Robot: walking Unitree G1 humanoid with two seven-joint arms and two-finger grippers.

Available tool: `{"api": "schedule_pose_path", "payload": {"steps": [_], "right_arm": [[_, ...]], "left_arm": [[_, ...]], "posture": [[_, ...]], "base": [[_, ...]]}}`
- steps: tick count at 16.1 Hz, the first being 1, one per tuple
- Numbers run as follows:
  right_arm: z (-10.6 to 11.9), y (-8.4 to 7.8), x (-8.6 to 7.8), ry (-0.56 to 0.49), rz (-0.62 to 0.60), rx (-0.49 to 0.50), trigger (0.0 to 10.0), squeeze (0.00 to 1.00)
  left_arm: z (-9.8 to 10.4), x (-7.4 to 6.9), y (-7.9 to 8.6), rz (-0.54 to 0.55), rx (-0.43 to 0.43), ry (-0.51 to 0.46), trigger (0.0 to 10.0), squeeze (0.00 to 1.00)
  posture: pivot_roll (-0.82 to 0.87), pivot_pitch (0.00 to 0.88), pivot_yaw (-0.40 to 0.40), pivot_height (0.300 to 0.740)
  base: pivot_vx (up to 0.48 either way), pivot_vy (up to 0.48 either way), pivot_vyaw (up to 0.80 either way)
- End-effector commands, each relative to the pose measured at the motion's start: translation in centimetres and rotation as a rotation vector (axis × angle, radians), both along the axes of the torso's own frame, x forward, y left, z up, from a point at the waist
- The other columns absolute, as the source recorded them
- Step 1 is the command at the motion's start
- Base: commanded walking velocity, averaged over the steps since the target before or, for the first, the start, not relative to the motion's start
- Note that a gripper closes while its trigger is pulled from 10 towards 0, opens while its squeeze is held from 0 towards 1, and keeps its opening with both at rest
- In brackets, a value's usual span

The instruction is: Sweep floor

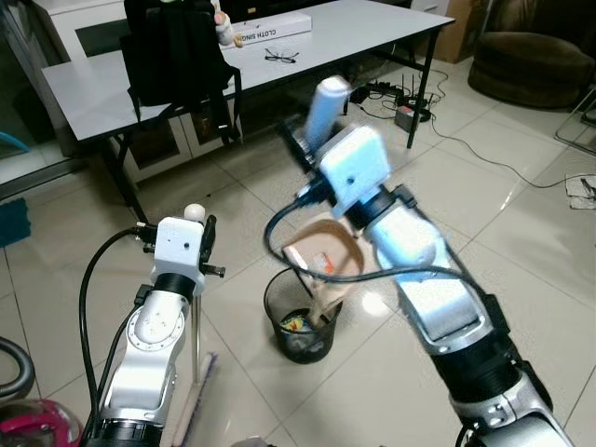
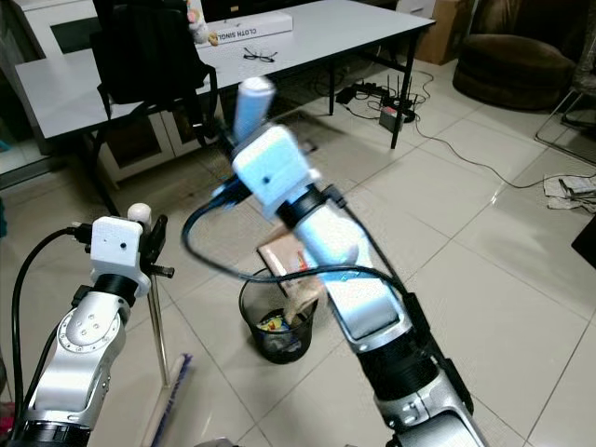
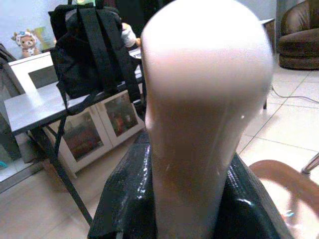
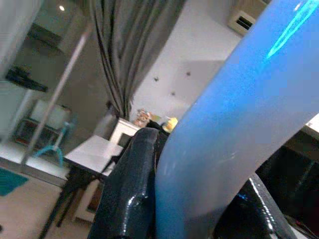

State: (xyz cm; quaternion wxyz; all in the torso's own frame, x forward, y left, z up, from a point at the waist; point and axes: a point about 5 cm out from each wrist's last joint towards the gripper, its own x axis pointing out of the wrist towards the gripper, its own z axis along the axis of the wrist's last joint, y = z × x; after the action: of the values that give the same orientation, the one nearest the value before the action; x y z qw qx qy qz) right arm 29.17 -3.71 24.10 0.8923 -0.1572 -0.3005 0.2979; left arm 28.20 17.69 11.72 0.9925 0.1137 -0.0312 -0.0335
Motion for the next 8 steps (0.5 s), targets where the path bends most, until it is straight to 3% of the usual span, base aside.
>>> {"api": "schedule_pose_path", "payload": {"steps": [1,5,7,8], "right_arm": [[1.2,0.5,-0.8,-0.089,0.042,0.007,10.0,0.00],[0.2,1.4,-1.9,-0.199,0.085,-0.129,10.0,0.00],[0.3,0.9,-1.9,-0.322,0.030,-0.226,10.0,0.00],[0.5,0.3,-1.6,-0.324,-0.016,-0.205,10.0,0.00]], "left_arm": [[0.5,0.1,0.2,0.004,0.023,-0.023,10.0,0.00],[0.6,0.2,0.0,-0.005,0.029,-0.026,10.0,0.00],[0.5,0.3,0.0,-0.009,0.031,-0.024,10.0,0.00],[0.5,0.3,-0.1,-0.011,0.031,-0.022,10.0,0.00]], "posture": [[-0.05,0.033,0.083,0.740],[-0.05,0.032,0.085,0.740],[-0.05,0.032,0.085,0.740],[-0.05,0.032,0.085,0.740]], "base": [[0.000,0.000,0.00],[0.000,0.000,0.00],[0.000,0.000,0.00],[0.000,0.000,0.00]]}}
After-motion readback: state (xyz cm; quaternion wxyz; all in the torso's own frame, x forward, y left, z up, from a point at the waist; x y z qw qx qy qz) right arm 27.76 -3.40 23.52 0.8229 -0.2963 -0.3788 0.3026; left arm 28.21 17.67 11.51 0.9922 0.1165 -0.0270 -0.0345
